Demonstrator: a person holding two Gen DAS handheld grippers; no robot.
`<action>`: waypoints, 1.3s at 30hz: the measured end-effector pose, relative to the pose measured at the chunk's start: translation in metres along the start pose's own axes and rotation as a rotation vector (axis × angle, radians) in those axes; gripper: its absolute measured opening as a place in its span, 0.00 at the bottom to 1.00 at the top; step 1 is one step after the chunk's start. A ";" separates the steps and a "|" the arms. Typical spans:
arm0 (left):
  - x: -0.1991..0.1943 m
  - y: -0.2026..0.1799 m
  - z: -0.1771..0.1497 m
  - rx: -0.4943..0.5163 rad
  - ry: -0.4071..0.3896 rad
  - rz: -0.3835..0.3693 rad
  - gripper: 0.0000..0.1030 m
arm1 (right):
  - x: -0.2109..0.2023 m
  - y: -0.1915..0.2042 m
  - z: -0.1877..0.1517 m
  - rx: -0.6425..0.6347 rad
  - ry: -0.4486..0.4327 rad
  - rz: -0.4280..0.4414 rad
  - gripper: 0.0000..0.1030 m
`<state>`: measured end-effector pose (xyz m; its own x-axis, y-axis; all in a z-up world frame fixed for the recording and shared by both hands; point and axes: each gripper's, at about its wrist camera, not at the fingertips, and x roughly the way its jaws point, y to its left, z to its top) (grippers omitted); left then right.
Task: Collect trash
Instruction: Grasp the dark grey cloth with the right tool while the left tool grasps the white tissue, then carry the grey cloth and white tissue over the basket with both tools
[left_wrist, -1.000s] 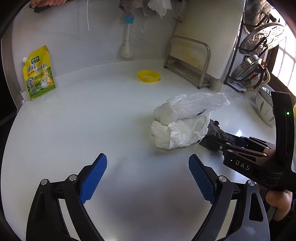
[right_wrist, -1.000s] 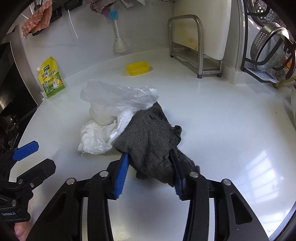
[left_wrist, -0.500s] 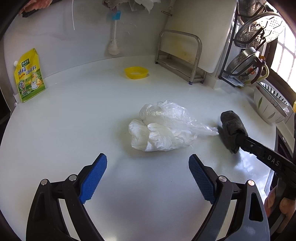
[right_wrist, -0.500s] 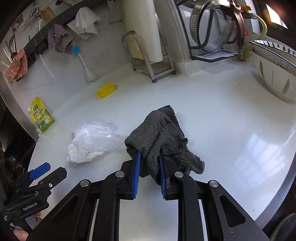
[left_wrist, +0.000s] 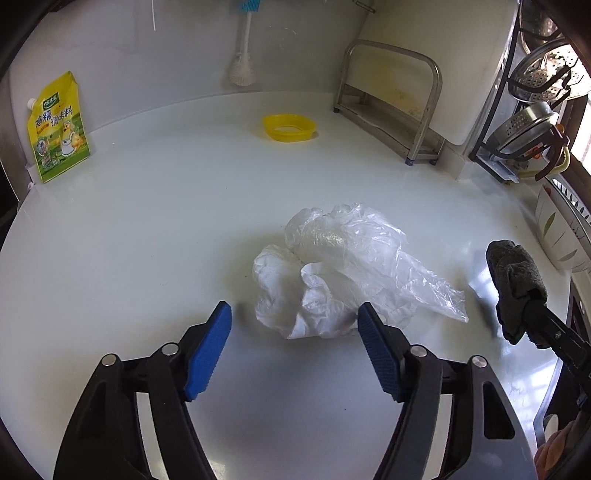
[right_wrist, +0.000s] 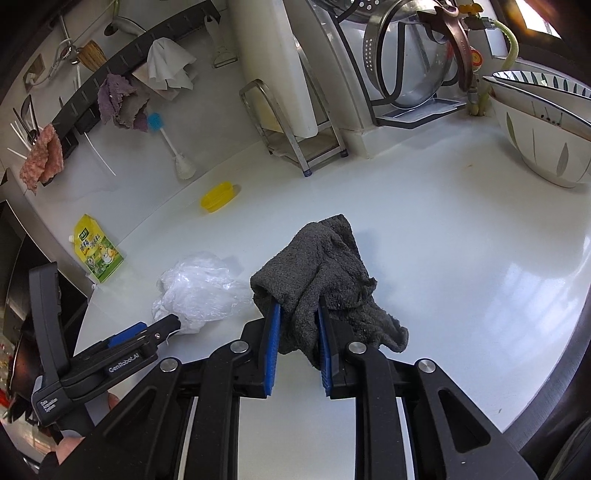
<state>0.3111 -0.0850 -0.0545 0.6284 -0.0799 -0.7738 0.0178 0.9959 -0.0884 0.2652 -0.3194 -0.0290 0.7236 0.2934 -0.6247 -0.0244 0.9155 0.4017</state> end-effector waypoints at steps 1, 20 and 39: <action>0.003 -0.002 0.000 0.009 0.012 0.003 0.49 | 0.000 0.000 0.000 0.001 -0.001 0.002 0.18; -0.081 0.023 0.014 0.051 -0.196 0.042 0.13 | -0.008 -0.003 0.000 0.019 -0.028 0.019 0.18; -0.166 0.033 -0.070 0.128 -0.216 0.035 0.13 | -0.092 0.008 -0.073 -0.016 -0.072 -0.021 0.18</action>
<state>0.1531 -0.0415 0.0268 0.7817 -0.0487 -0.6218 0.0832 0.9962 0.0266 0.1483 -0.3185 -0.0170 0.7721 0.2536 -0.5827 -0.0192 0.9259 0.3774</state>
